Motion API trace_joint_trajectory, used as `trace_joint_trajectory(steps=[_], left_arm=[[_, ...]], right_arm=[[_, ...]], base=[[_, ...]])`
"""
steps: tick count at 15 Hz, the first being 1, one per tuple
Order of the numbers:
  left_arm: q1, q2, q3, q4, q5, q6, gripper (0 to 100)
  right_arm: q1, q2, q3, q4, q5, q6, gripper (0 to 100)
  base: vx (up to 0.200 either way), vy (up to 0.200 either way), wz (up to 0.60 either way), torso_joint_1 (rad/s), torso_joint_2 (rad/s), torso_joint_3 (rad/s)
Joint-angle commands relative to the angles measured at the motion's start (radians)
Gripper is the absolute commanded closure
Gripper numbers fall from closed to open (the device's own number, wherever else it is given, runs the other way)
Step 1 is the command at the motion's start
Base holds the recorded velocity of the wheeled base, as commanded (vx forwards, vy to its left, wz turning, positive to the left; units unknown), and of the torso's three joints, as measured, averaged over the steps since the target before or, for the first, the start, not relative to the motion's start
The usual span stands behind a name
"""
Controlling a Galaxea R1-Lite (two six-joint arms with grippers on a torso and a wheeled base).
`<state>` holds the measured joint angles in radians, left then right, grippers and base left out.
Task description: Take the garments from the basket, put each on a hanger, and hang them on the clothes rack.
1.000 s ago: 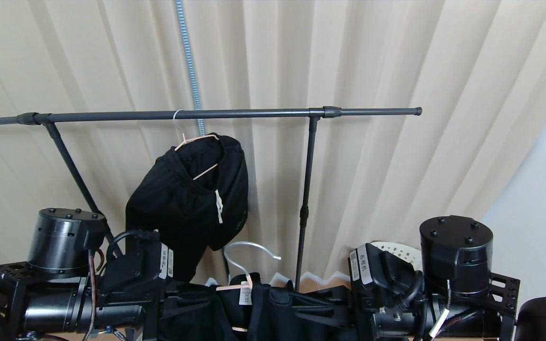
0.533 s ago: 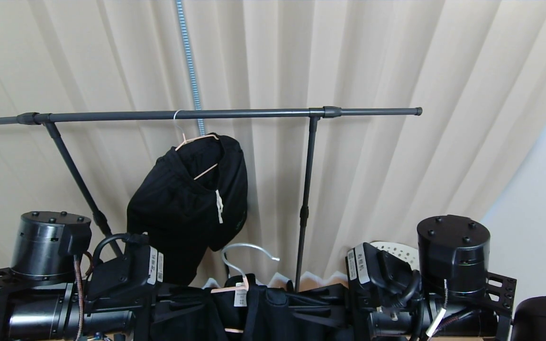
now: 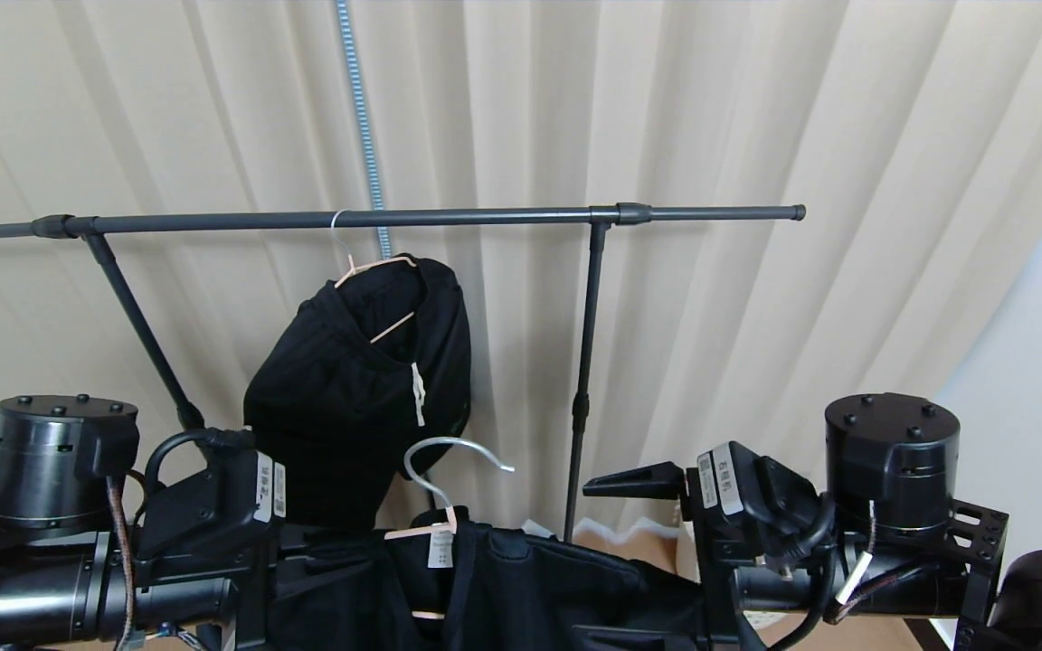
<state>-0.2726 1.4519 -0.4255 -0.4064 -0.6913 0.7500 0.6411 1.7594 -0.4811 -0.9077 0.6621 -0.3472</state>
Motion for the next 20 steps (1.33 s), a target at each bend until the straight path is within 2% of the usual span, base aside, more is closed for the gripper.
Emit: trace_joint_trajectory(steps=[1, 5, 10, 13, 17, 20], left_arm=[[0.032, -0.035, 0.005, 0.0, 0.001, -0.001, 100], [0.095, -0.13, 0.027, 0.004, 0.003, -0.023, 100], [0.111, -0.166, 0.033, 0.008, 0.009, -0.034, 100], [0.136, -0.165, 0.036, 0.006, 0.007, -0.034, 100], [0.174, -0.157, 0.034, 0.006, 0.006, -0.037, 100], [0.176, -0.157, 0.031, 0.004, 0.006, -0.04, 100]], right_arm=[[-0.032, -0.031, 0.004, 0.001, 0.002, -0.003, 0], [-0.081, -0.047, -0.001, 0.001, 0.002, -0.004, 0], [-0.138, -0.061, -0.01, 0.001, 0.002, -0.027, 0], [-0.164, -0.051, -0.011, 0.003, 0.002, -0.07, 0], [-0.212, 0.051, -0.03, 0.003, 0.002, -0.159, 0], [-0.231, 0.094, -0.04, 0.003, 0.002, -0.177, 0]], base=[[0.0, 0.0, 0.0, 0.0, 0.0, 0.0], [0.0, 0.0, 0.0, 0.0, 0.0, 0.0], [0.0, 0.0, 0.0, 0.0, 0.0, 0.0], [0.0, 0.0, 0.0, 0.0, 0.0, 0.0], [0.0, 0.0, 0.0, 0.0, 0.0, 0.0], [0.0, 0.0, 0.0, 0.0, 0.0, 0.0]])
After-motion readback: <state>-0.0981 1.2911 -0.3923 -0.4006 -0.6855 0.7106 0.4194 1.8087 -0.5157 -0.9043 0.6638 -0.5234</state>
